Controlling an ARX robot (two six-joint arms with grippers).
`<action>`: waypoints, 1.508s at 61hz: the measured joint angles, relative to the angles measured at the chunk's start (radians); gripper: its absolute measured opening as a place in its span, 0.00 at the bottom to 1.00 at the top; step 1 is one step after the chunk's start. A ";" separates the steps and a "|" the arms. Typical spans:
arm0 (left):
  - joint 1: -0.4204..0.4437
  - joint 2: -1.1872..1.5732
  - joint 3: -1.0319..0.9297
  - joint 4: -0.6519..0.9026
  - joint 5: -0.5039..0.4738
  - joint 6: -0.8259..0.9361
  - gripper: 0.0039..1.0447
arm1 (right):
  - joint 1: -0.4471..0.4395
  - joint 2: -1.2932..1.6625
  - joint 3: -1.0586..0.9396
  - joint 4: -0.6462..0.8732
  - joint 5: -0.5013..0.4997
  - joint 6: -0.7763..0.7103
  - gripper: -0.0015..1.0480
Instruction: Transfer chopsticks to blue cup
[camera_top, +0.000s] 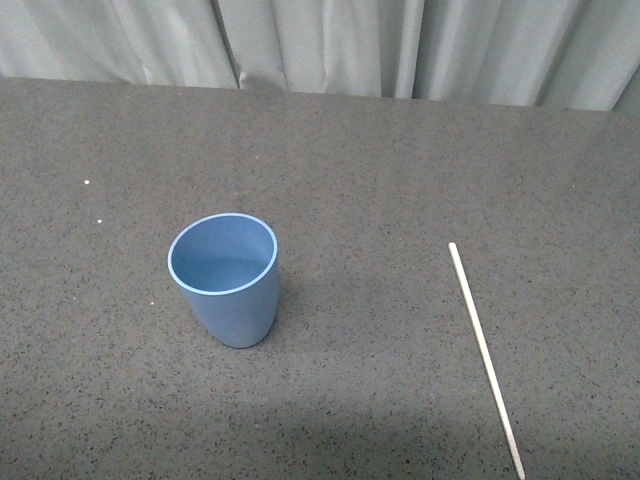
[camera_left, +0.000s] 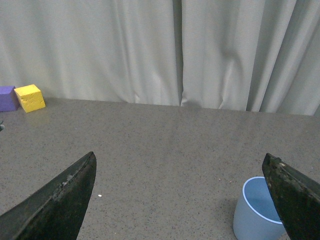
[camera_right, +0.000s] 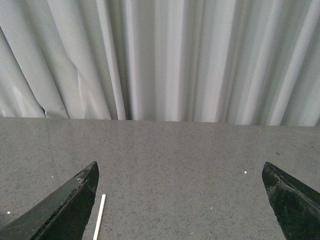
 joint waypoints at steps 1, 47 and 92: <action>0.000 0.000 0.000 0.000 0.000 0.000 0.94 | 0.000 0.000 0.000 0.000 0.000 0.000 0.91; 0.000 0.000 0.000 0.000 0.000 0.000 0.94 | 0.232 1.327 0.393 0.133 0.097 -0.065 0.91; 0.000 0.000 0.000 0.000 0.000 0.000 0.94 | 0.334 1.960 0.811 -0.044 0.060 0.276 0.91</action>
